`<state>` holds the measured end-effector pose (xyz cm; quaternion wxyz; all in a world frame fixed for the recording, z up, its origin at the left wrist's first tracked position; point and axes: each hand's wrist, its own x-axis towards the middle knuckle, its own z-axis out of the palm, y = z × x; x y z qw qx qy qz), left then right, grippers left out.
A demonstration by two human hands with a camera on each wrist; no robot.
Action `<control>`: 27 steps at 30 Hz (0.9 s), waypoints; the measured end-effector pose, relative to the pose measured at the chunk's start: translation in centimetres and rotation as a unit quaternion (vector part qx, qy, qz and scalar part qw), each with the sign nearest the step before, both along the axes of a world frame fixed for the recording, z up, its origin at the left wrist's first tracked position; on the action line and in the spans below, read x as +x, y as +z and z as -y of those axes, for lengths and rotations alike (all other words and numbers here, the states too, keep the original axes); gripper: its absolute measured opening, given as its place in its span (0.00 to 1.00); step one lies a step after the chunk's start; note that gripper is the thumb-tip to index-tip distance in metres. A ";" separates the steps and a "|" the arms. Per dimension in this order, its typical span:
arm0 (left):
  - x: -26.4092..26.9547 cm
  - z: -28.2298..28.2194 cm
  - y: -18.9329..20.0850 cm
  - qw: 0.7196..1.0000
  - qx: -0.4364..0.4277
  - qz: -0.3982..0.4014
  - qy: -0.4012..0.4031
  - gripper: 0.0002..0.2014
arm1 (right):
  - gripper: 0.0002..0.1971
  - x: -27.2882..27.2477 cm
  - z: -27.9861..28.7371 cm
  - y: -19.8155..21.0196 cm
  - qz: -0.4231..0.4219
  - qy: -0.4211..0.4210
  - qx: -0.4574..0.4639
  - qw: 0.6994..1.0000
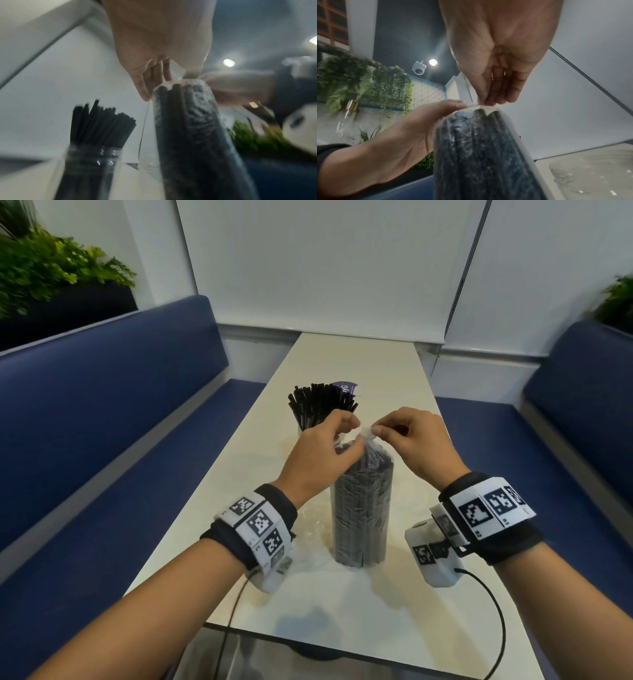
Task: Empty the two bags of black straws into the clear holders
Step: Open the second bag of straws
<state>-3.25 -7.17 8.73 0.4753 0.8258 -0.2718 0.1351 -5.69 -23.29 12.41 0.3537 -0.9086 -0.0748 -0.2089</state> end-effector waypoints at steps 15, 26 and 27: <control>0.5 0.1 1.6 0.999 -0.007 0.023 0.038 0.10 | 0.09 -0.8 0.5 -1.9 -0.003 0.050 0.072 0.996; -0.4 1.5 4.5 0.962 -0.229 -0.039 -0.142 0.08 | 0.08 -0.6 -0.4 -1.9 -0.033 0.071 0.098 0.992; -0.4 1.3 4.0 0.966 -0.219 -0.057 -0.129 0.11 | 0.09 -0.6 -0.4 -1.8 -0.026 0.062 0.113 0.991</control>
